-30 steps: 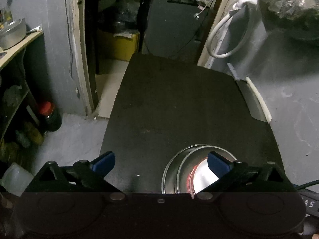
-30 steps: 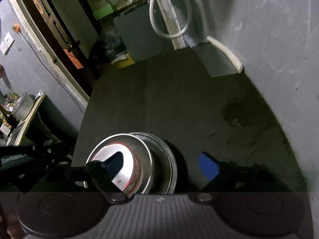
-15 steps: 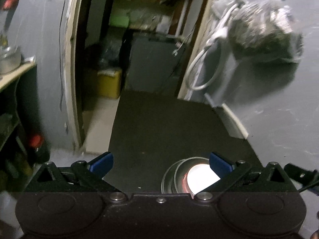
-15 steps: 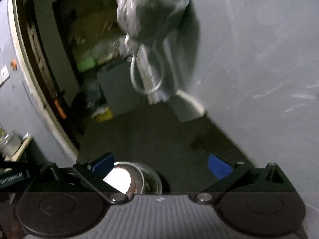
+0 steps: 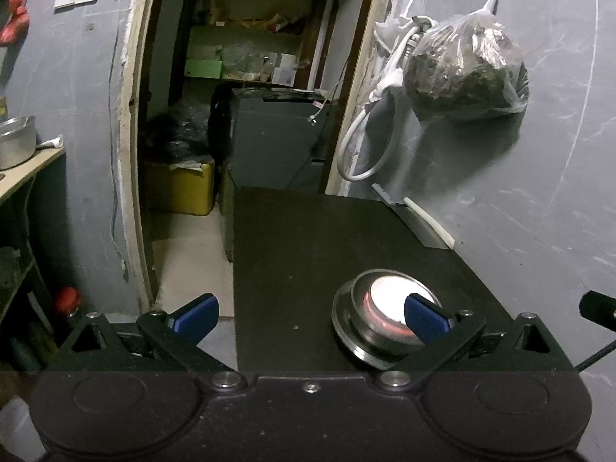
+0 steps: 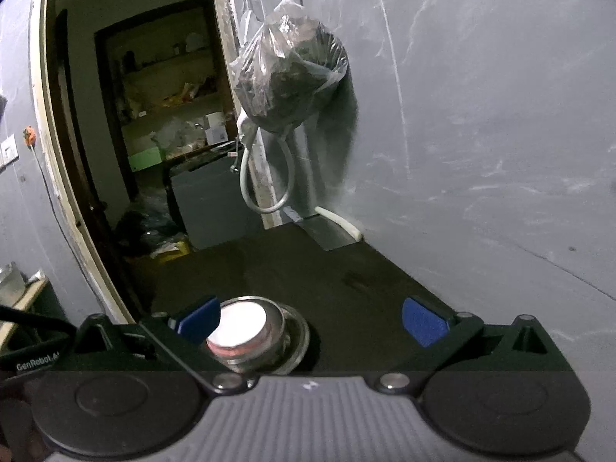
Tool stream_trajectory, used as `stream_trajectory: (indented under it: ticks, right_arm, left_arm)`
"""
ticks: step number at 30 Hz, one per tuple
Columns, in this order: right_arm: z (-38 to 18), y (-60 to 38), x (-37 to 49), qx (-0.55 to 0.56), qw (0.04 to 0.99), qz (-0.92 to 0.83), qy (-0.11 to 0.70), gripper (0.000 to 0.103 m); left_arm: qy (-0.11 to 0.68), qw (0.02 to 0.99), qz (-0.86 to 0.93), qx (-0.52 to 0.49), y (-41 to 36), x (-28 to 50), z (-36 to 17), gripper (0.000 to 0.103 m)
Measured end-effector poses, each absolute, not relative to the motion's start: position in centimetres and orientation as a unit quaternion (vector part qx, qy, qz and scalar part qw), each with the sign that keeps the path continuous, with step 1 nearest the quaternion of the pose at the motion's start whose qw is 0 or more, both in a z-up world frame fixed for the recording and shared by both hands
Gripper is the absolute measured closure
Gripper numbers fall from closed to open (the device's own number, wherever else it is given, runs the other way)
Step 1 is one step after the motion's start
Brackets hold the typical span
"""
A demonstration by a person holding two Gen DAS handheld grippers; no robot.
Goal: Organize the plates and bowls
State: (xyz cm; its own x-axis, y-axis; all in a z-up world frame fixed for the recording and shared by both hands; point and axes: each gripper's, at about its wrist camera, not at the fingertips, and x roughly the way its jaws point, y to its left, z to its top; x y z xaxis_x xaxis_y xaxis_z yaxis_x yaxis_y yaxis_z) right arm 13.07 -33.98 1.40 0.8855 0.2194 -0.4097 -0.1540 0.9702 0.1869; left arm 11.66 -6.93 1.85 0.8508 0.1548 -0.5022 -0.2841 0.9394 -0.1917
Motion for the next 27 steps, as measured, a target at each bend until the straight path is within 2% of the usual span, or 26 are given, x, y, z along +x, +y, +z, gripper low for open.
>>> stream_trajectory:
  ticks: [11,27]
  right_arm:
    - [-0.9,-34.4,6.7,0.058,0.971,0.054,0.227,0.000]
    - [-4.8,-34.0,4.0,0.047,0.960,0.069,0.268,0.000]
  left_arm:
    - [0.272,0.950,0.128,-0.082,-7.5,6.1,-0.6,0.001]
    - [0.295,0.944,0.138,-0.048,-8.2,3.8,-2.9,0.001]
